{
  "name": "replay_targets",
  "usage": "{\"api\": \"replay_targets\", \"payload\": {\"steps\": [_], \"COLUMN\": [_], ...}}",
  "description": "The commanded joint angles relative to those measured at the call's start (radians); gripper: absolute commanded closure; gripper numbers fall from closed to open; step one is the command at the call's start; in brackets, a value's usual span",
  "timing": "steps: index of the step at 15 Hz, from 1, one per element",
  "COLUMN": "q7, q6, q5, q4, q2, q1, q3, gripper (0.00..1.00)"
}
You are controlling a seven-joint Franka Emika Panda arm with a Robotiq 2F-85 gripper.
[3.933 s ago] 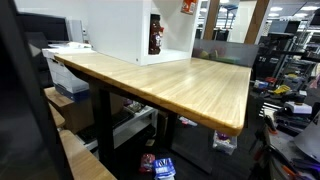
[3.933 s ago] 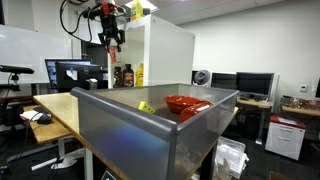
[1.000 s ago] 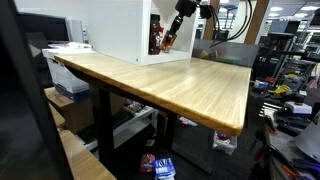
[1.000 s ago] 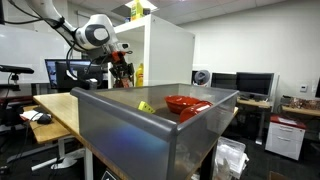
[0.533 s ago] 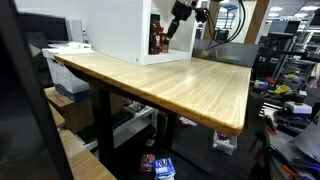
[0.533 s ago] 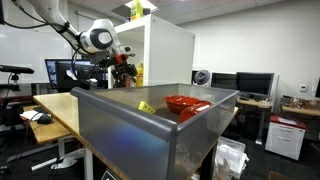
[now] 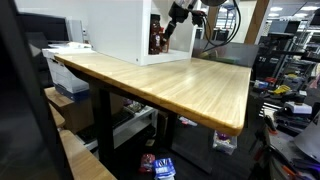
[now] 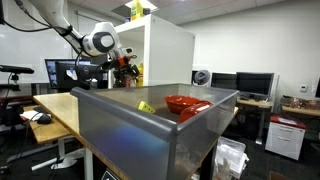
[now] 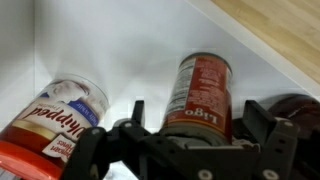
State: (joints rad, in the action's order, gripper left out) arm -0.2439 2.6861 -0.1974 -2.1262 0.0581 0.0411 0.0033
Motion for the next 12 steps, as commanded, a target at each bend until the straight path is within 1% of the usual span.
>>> {"api": "replay_targets", "payload": {"steps": [1, 3, 6, 8, 11, 12], "q7": [0.093, 0.141, 0.228, 0.28, 0.317, 0.332], "q6": [0.069, 0.088, 0.073, 0.085, 0.099, 0.097], "q5": [-0.032, -0.051, -0.08, -0.089, -0.108, -0.118], "q4": [-0.002, -0.015, -0.035, -0.062, -0.093, -0.102], "q2": [0.004, -0.007, -0.032, -0.051, -0.065, -0.071], "q1": [-0.011, -0.013, -0.011, -0.01, -0.01, -0.001], "q3": [-0.007, -0.017, -0.029, -0.031, -0.03, -0.039], "gripper": [0.0, 0.0, 0.0, 0.0, 0.0, 0.0]}}
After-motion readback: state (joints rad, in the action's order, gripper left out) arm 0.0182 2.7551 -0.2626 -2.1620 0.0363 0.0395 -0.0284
